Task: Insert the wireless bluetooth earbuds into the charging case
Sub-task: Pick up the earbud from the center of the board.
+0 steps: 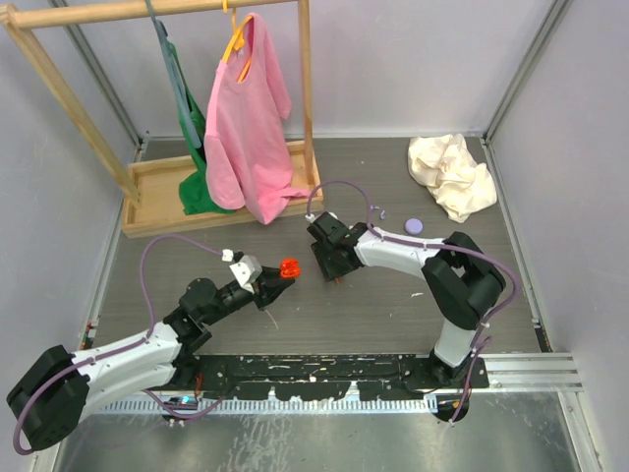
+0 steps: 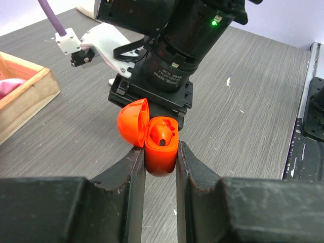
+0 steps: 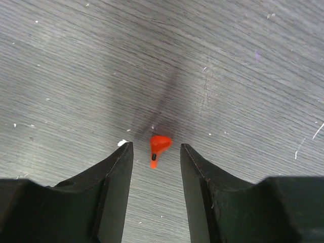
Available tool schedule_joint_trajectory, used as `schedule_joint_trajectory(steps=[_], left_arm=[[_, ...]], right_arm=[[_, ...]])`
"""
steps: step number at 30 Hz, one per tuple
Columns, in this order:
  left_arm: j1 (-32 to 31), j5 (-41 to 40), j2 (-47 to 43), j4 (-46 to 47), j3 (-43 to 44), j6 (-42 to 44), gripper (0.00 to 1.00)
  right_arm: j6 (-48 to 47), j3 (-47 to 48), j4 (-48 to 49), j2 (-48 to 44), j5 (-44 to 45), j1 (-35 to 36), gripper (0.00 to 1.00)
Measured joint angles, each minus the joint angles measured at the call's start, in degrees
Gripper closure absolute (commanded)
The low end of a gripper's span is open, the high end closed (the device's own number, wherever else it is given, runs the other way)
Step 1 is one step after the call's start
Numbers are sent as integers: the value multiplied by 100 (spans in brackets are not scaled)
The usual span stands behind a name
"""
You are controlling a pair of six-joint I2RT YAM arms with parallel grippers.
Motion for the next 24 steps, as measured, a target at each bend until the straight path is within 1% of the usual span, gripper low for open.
schedule_joint_trajectory(steps=[8, 12, 17, 21, 24], left_arm=[[0, 2, -9, 0, 0, 0, 100], [-2, 4, -11, 0, 0, 0, 100], [0, 4, -20, -2, 0, 0, 100], [-2, 7, -20, -2, 0, 0, 100], [0, 7, -20, -2, 0, 0, 100]], right_arm=[[79, 61, -37, 214, -70, -98, 59], [81, 63, -20, 227, -179, -173, 64], [81, 79, -17, 247, -337, -256, 66], [76, 79, -26, 247, -402, -278, 72], [74, 79, -26, 247, -417, -289, 73]])
